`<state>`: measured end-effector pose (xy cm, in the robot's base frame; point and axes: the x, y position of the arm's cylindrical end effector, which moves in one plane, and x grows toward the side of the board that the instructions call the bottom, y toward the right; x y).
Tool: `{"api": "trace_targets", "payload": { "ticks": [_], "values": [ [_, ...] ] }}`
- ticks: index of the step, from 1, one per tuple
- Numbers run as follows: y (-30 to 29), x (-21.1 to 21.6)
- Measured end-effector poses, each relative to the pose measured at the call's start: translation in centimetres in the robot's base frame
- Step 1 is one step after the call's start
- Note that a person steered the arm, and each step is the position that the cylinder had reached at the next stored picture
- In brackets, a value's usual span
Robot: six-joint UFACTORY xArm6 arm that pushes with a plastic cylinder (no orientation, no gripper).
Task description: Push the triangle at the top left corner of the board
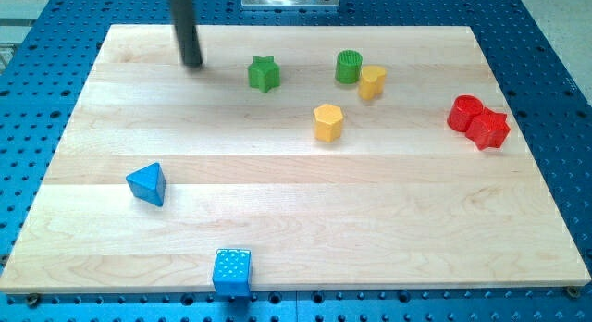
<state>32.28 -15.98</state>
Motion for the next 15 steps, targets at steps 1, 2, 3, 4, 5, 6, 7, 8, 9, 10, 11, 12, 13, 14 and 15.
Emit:
{"api": "trace_targets", "payload": {
  "ticks": [1, 2, 3, 4, 5, 6, 7, 8, 9, 10, 11, 12, 13, 14, 15],
  "values": [
    [7.7, 8.2],
    [8.4, 16.8],
    [5.5, 24.5],
    [3.3, 21.7],
    [0.2, 13.6],
    [1.7, 16.5],
    [7.9, 16.4],
    [3.9, 21.7],
    [-3.6, 22.4],
    [-7.3, 18.9],
    [-7.9, 16.0],
    [-7.6, 18.0],
    [-5.9, 19.2],
    [0.3, 18.2],
    [2.9, 19.0]
  ]
}}
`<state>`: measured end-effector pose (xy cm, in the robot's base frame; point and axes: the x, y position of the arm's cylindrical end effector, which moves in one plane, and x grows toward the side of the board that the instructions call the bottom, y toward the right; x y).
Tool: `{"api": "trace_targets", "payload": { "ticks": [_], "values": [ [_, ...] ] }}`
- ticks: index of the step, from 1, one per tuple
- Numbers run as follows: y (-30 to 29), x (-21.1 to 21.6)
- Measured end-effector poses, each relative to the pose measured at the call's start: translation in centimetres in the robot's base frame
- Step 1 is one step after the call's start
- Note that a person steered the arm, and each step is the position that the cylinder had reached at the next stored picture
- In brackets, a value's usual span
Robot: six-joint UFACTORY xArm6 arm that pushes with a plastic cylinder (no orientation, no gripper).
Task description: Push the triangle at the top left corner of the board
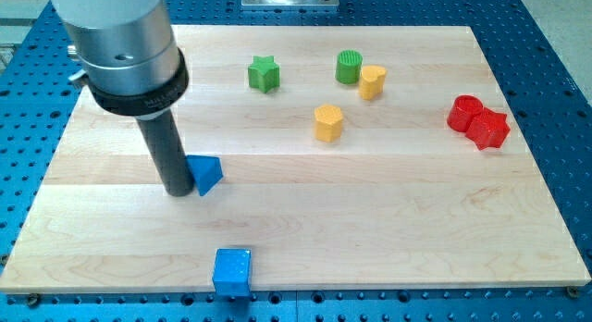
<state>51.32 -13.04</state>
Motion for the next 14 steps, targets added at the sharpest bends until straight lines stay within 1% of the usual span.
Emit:
{"api": "trace_targets", "payload": {
  "ticks": [1, 2, 3, 4, 5, 6, 7, 8, 9, 10, 11, 12, 13, 14],
  "values": [
    [2.8, 1.1],
    [2.4, -4.7],
    [3.7, -3.9],
    [5.5, -1.6],
    [5.5, -4.4],
    [3.9, -5.0],
    [7.1, -4.2],
    [7.8, -7.2],
    [3.5, -10.0],
    [-2.0, -13.5],
    [-6.0, -17.4],
    [-8.9, -15.6],
    [-8.7, -11.0],
    [-12.0, -12.0]
  ]
}}
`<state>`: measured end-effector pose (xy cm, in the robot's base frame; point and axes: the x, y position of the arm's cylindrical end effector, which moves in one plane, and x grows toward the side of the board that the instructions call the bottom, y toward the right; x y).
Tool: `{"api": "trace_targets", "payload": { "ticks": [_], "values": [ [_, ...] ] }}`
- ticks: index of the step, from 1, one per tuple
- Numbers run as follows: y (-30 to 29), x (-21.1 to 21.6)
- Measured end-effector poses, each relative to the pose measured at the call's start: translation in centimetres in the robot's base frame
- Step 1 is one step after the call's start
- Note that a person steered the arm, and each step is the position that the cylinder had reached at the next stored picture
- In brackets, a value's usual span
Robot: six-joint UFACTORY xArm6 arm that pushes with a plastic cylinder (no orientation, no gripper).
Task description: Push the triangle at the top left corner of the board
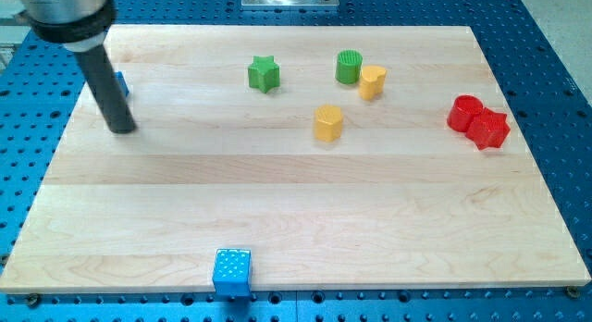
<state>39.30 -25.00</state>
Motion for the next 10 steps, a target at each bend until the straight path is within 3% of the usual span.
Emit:
{"api": "trace_targets", "payload": {
  "ticks": [2, 3, 4, 5, 6, 7, 9, 10],
  "values": [
    [3.9, -8.0],
    [1.5, -11.3],
    [2.4, -3.7],
    [-2.7, -0.8],
    [-5.0, -3.0],
    [-1.9, -5.9],
    [-5.1, -7.8],
    [0.5, -8.4]
  ]
}}
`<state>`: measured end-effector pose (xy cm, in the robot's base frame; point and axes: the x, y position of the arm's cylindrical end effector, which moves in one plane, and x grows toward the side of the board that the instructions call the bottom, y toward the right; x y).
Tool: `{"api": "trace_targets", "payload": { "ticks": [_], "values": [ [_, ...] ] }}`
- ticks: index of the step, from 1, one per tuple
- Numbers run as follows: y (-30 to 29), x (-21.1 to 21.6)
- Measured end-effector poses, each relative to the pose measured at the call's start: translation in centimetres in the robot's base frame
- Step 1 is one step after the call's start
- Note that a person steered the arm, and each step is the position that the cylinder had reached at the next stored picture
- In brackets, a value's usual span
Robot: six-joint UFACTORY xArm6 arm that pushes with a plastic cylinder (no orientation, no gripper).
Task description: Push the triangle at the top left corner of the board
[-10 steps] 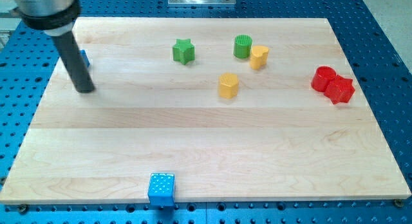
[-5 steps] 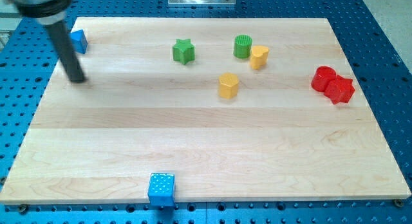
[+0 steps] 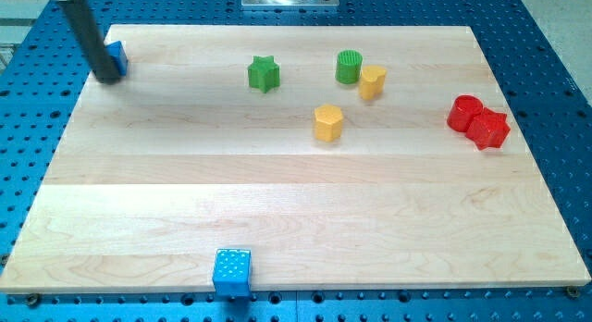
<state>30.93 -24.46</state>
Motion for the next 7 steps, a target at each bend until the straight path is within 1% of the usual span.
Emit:
{"api": "trace_targets", "payload": {
  "ticks": [1, 2, 3, 4, 5, 6, 7],
  "values": [
    [2.5, -2.5],
    [4.6, -2.4],
    [1.4, -0.6],
    [-1.8, -1.6],
    [-2.5, -1.7],
    [-2.6, -3.8],
    [-1.2, -4.3]
  ]
}}
